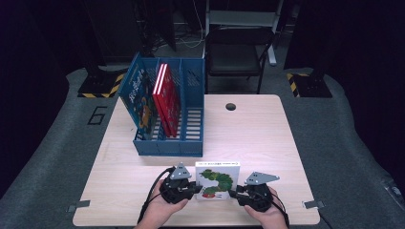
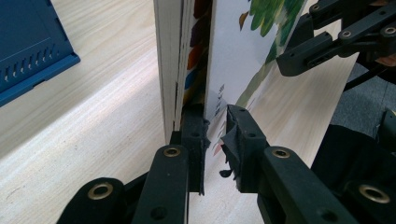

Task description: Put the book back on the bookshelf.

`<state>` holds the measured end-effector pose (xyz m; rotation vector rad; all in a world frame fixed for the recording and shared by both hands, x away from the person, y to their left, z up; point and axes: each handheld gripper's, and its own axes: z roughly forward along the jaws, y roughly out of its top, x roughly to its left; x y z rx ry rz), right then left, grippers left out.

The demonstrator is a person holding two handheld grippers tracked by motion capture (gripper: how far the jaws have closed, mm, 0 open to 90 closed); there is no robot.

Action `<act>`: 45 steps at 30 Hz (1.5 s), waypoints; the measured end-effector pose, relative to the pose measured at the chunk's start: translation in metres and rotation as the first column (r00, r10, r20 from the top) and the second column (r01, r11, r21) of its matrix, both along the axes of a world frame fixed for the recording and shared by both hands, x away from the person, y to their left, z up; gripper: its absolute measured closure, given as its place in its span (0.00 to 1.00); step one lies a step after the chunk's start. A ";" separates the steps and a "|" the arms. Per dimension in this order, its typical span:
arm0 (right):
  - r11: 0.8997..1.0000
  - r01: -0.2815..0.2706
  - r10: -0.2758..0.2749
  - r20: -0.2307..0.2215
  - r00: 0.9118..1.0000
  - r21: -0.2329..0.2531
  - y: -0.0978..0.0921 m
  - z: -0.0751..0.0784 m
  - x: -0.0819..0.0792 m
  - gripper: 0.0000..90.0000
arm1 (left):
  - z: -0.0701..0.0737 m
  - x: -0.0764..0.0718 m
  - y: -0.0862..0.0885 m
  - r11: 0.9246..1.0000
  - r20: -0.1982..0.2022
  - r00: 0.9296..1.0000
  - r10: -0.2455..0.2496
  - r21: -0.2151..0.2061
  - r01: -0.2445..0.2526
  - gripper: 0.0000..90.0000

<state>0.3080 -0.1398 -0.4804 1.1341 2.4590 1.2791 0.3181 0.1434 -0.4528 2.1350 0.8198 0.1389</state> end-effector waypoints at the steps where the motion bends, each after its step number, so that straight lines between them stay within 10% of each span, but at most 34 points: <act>1: 1.000 0.001 -0.001 -0.002 1.000 -0.003 -0.001 -0.001 0.001 0.79 | 0.000 0.000 0.000 1.000 0.000 1.000 0.001 0.003 -0.001 0.87; 19: 0.995 -0.076 0.077 0.021 0.997 -0.062 0.000 -0.004 -0.001 0.89 | 0.001 0.001 0.005 1.000 -0.014 1.000 0.013 0.024 -0.013 0.76; 45: 0.989 -0.133 0.133 0.005 0.991 -0.065 0.005 -0.007 -0.002 0.95 | 0.046 0.034 0.000 0.999 0.027 0.999 -0.037 -0.011 0.037 0.45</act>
